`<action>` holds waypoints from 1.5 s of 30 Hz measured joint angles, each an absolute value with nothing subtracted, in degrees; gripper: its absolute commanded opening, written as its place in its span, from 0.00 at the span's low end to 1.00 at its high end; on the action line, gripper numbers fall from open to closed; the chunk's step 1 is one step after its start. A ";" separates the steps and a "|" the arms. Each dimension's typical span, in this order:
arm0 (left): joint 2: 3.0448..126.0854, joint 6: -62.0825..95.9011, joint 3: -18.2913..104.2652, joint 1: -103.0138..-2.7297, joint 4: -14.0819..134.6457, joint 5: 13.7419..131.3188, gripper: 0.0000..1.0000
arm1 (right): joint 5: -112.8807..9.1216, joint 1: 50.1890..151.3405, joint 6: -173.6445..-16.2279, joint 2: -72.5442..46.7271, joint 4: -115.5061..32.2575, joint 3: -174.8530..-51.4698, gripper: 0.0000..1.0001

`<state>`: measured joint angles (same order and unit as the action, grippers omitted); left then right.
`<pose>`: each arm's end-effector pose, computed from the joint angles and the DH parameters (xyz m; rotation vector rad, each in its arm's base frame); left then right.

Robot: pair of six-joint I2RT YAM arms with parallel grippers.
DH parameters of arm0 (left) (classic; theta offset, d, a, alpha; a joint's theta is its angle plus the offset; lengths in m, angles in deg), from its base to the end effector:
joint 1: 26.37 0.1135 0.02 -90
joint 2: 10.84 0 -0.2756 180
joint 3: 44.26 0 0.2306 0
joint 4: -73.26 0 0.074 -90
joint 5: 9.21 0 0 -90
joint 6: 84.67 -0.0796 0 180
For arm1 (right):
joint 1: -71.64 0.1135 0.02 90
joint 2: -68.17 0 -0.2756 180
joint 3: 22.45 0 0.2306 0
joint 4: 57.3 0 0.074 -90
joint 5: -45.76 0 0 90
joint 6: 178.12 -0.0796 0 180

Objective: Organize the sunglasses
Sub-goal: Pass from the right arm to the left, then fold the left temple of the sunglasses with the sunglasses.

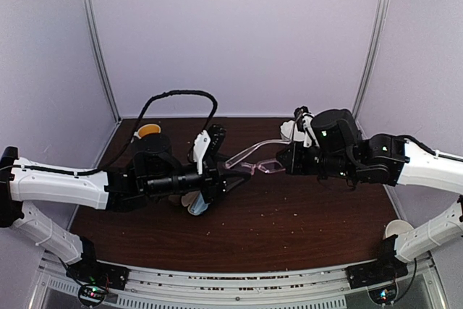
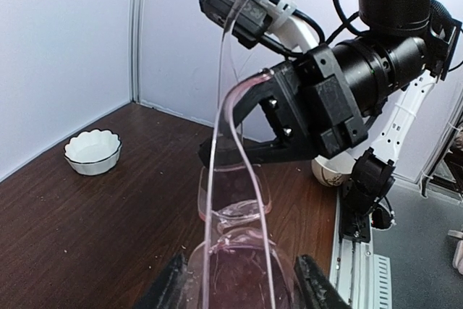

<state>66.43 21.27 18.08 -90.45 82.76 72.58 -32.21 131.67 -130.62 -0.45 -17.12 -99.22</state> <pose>0.1359 -0.3055 0.3085 0.8416 1.5958 -1.1516 0.1525 0.2313 0.3223 -0.2110 2.2225 0.8161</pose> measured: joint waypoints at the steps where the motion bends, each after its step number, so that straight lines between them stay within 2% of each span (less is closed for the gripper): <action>1: 66.43 21.27 18.08 -90.45 82.76 72.61 0.30 | -32.18 131.67 -130.71 -0.45 -17.18 -99.22 0.32; 3: 66.43 21.30 18.08 -90.47 82.58 72.63 0.29 | -32.27 131.67 -131.41 -0.45 -17.49 -99.22 0.49; 5: 66.43 21.30 18.11 -90.49 82.58 72.72 0.29 | -32.05 131.67 -131.30 -0.40 -17.34 -99.22 0.56; 9: 66.43 21.25 18.11 -90.49 82.45 73.31 0.29 | -30.83 131.45 -131.80 1.24 -15.37 -98.80 0.61; 15: 66.50 20.55 18.48 -91.25 82.19 73.37 0.29 | -31.24 130.97 -131.61 12.14 -12.26 -92.84 0.62; 20: 66.98 19.39 19.29 -91.10 80.68 74.77 0.28 | -33.26 130.27 -129.94 22.00 -12.53 -90.45 0.52; 23: 68.29 18.96 20.20 -90.80 79.70 75.78 0.28 | -35.90 131.41 -128.39 23.92 -15.54 -90.87 0.45; 28: 70.63 18.59 22.80 -90.80 77.01 77.04 0.28 | -37.54 135.76 -126.62 21.74 -21.97 -92.36 0.33; 32: 71.37 18.32 24.14 -90.80 75.85 77.94 0.28 | -37.08 137.68 -126.16 16.47 -25.07 -94.21 0.11; 35: 71.79 18.21 24.90 -90.80 74.84 79.01 0.28 | -34.06 138.62 -126.78 10.94 -25.34 -98.45 0.02; 45: 72.77 17.43 25.58 -90.82 72.22 82.00 0.27 | -23.62 139.93 -130.75 -5.23 -21.64 -112.11 0.00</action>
<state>72.77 17.43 25.58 -90.82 72.22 82.00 -23.62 139.93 -130.75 -5.23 -21.64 -112.11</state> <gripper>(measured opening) 0.443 0.015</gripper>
